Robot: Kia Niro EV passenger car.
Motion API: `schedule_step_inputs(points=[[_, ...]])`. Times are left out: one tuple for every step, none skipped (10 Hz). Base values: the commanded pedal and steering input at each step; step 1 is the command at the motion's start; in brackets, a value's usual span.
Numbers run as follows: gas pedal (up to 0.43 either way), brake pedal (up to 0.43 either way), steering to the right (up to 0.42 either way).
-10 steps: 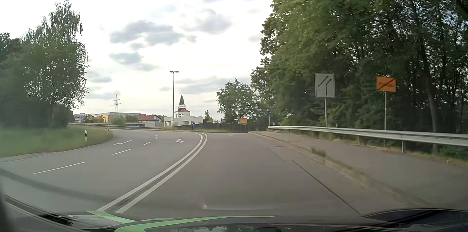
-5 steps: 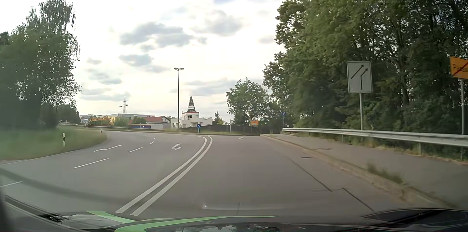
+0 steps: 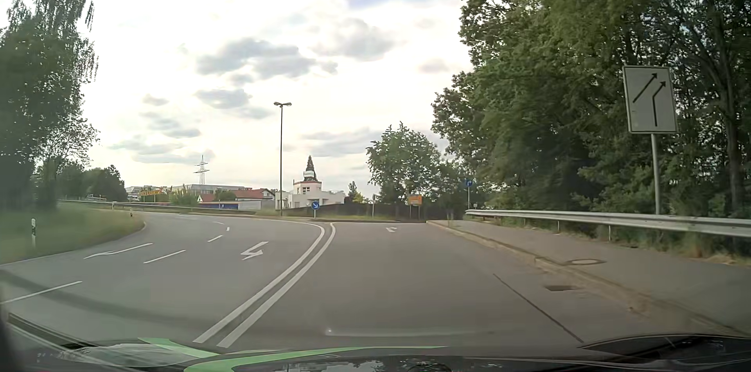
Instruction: Follow the waypoints while adhering to traffic rules and regulations
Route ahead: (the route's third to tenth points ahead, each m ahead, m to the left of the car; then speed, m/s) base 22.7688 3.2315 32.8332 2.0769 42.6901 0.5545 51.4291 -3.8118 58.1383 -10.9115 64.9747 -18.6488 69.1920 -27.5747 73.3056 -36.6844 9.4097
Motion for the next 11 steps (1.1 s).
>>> schedule_step_inputs(points=[[0.22,0.0,-0.011],[0.209,0.0,-0.011],[0.189,0.0,-0.011],[0.189,0.0,-0.011],[0.177,0.0,-0.011],[0.177,0.0,-0.011],[0.177,0.0,-0.011],[0.177,0.0,-0.011],[0.15,0.0,-0.011],[0.138,0.0,-0.011],[0.138,0.0,-0.011]])
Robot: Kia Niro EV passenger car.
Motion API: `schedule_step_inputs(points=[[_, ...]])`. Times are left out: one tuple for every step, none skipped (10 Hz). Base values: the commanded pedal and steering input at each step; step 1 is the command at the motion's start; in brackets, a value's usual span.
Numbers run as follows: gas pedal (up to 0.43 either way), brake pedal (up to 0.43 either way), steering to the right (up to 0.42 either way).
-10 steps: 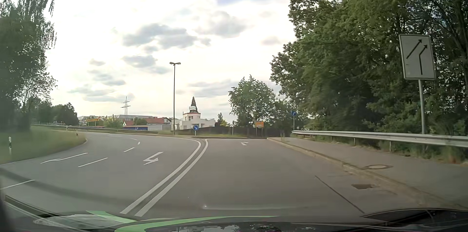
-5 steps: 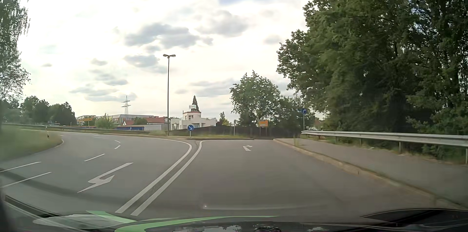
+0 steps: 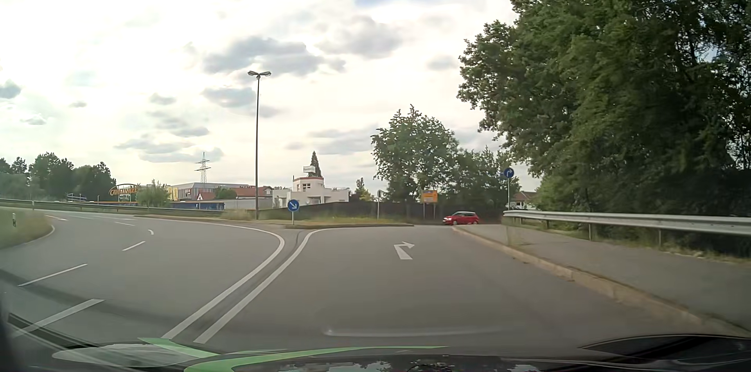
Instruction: Follow the waypoints while adhering to traffic rules and regulations
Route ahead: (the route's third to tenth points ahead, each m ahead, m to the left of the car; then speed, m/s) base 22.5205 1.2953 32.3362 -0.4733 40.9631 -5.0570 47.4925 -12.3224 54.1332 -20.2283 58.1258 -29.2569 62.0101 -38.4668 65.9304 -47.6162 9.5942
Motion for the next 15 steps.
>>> schedule_step_inputs(points=[[0.138,0.0,-0.011],[0.118,0.0,-0.011],[0.118,0.0,-0.011],[0.11,0.0,-0.011],[0.079,0.0,-0.011],[0.079,0.0,-0.011],[0.067,0.0,-0.009],[0.047,0.0,-0.007],[0.047,0.0,-0.002],[0.047,0.0,0.0],[0.047,0.0,0.002],[0.047,0.0,0.005],[0.047,0.0,0.008],[0.047,0.0,0.011],[0.047,0.0,0.015]])
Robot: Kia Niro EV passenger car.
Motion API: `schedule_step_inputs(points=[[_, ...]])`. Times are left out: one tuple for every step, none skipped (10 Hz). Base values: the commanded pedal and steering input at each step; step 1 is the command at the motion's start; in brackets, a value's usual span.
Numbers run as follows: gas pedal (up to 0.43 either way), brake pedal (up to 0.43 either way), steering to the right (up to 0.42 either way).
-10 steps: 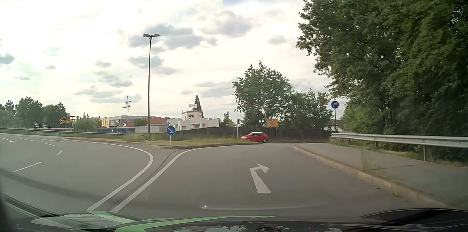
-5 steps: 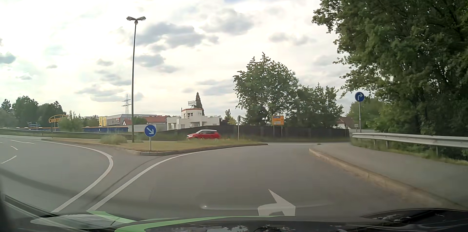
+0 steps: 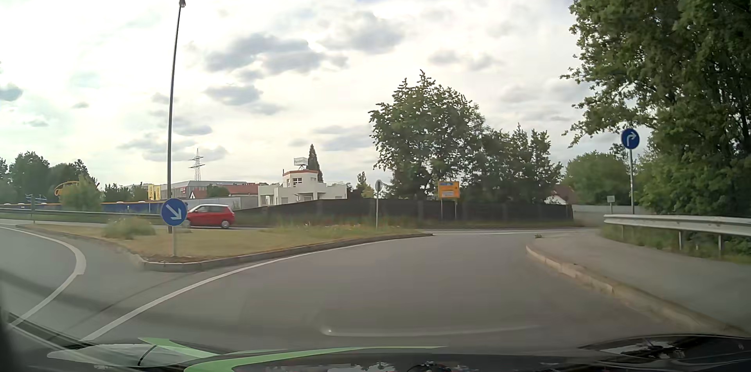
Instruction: Follow the waypoints while adhering to traffic rules and regulations
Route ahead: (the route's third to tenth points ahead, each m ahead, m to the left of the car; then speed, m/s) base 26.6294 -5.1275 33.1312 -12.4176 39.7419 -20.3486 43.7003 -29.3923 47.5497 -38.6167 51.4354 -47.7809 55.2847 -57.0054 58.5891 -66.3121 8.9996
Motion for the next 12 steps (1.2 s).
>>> schedule_step_inputs(points=[[0.028,0.0,0.02],[0.028,0.0,0.025],[0.028,0.0,0.032],[0.028,0.0,0.036],[0.028,0.0,0.041],[0.028,0.0,0.047],[0.028,0.0,0.051],[0.028,0.0,0.058],[0.028,0.0,0.064],[0.028,0.0,0.072],[0.028,0.0,0.082],[0.028,0.0,0.09]])
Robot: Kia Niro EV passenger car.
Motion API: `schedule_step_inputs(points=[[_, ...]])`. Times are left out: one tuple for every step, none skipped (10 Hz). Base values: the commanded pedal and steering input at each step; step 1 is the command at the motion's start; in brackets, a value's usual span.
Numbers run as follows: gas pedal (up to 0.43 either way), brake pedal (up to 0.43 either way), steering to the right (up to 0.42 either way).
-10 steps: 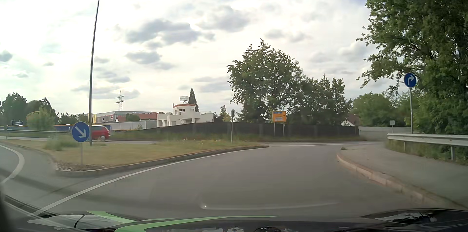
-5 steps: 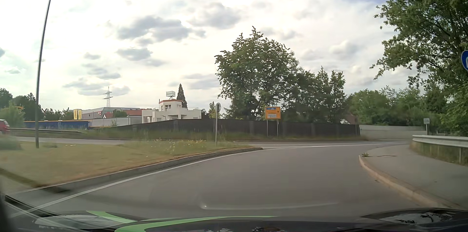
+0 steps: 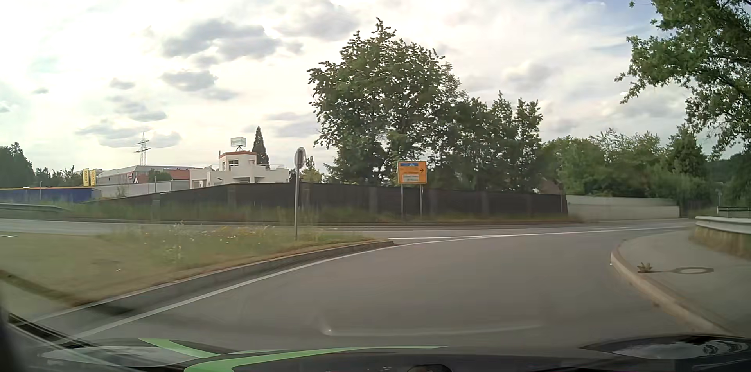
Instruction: Follow the waypoints while adhering to traffic rules and regulations
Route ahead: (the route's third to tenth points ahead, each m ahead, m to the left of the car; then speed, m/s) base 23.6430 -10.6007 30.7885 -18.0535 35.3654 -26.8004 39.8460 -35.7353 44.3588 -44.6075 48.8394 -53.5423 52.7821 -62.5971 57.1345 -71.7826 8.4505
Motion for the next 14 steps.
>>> schedule_step_inputs(points=[[0.028,0.0,0.103],[0.028,0.0,0.116],[0.028,0.0,0.128],[0.028,0.0,0.141],[0.028,0.0,0.153],[0.028,0.0,0.166],[0.028,0.0,0.182],[0.028,0.0,0.192],[0.028,0.0,0.197],[0.039,0.0,0.201],[0.047,0.0,0.203],[0.059,0.0,0.204],[0.067,0.0,0.203],[0.079,0.0,0.201]])
